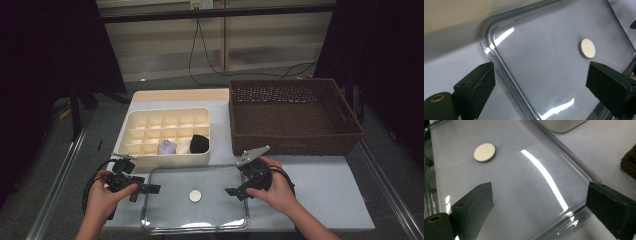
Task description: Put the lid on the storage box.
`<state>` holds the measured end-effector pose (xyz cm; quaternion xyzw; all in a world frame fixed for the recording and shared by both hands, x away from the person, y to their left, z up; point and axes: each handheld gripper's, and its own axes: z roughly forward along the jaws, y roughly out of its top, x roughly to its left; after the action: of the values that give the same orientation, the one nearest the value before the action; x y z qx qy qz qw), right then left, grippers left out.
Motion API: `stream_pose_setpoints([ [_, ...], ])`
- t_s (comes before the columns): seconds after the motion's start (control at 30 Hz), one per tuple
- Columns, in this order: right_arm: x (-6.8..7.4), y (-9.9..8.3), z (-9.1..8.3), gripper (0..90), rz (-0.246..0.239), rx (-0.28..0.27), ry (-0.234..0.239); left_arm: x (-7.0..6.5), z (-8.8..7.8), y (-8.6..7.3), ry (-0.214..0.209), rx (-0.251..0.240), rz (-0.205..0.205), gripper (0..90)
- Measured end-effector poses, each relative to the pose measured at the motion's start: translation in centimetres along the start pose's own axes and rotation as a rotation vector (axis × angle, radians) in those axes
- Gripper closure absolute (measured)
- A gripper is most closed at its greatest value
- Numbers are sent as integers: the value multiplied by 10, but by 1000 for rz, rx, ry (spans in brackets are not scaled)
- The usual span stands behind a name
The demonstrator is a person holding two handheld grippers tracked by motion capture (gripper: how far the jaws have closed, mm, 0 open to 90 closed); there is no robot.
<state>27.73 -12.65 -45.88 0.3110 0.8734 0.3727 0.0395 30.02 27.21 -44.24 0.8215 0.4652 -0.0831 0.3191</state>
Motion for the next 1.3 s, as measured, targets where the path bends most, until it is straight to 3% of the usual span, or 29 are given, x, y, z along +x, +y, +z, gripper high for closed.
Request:
stream_pose_setpoints([
  [0.27,0,-6,-12,162,102,2,39,1,4,-7,13,11,-20,103],
  [0.5,-6,-14,-16,229,175,45,54,2,3,-9,11,25,-24,141],
  [0.53,-6,-16,-17,247,228,57,57,2,3,-9,5,24,-23,161],
  [0.6,-7,-18,-18,264,261,57,57,3,3,-10,2,38,-38,185],
  [0.63,-7,-19,-18,270,289,57,62,2,4,-10,2,21,-59,206],
  [0.73,-6,-21,-18,304,353,76,79,3,4,-11,0,44,-54,219],
  [0.9,-7,-24,-16,342,413,112,71,4,5,-13,-4,50,-73,246],
  [0.93,-7,-25,-17,375,435,108,64,6,3,-13,-17,87,-57,275],
  [1.1,-6,-25,-16,442,496,128,77,4,6,-15,-13,63,-103,302],
  [1.17,-6,-25,-16,447,507,128,77,5,4,-15,-14,75,-101,330],
  [1.2,-4,-24,-16,490,533,135,51,7,3,-15,-13,84,-95,331],
  [1.3,-5,-24,-16,567,574,143,20,8,4,-18,-15,61,-129,346],
])
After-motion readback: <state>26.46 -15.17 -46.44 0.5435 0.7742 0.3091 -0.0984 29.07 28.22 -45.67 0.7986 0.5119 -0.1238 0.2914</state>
